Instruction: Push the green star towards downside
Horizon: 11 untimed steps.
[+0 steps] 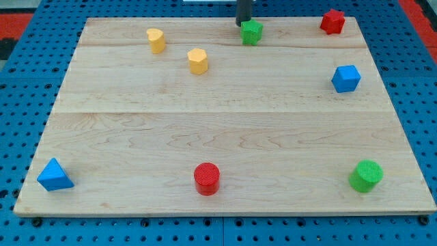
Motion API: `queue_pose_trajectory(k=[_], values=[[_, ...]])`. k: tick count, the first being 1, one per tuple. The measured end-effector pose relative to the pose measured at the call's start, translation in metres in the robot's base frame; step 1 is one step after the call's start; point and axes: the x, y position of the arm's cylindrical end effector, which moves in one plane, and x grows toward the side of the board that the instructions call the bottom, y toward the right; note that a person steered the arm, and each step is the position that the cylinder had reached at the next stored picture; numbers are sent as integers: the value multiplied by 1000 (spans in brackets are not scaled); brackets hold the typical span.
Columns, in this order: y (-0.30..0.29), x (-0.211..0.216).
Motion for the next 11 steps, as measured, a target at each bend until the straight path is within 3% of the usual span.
queue_pose_trajectory(k=[2,3,5,7,9,11], values=[[25,32],[26,-3],[56,10],[56,39],[51,36],[6,34]])
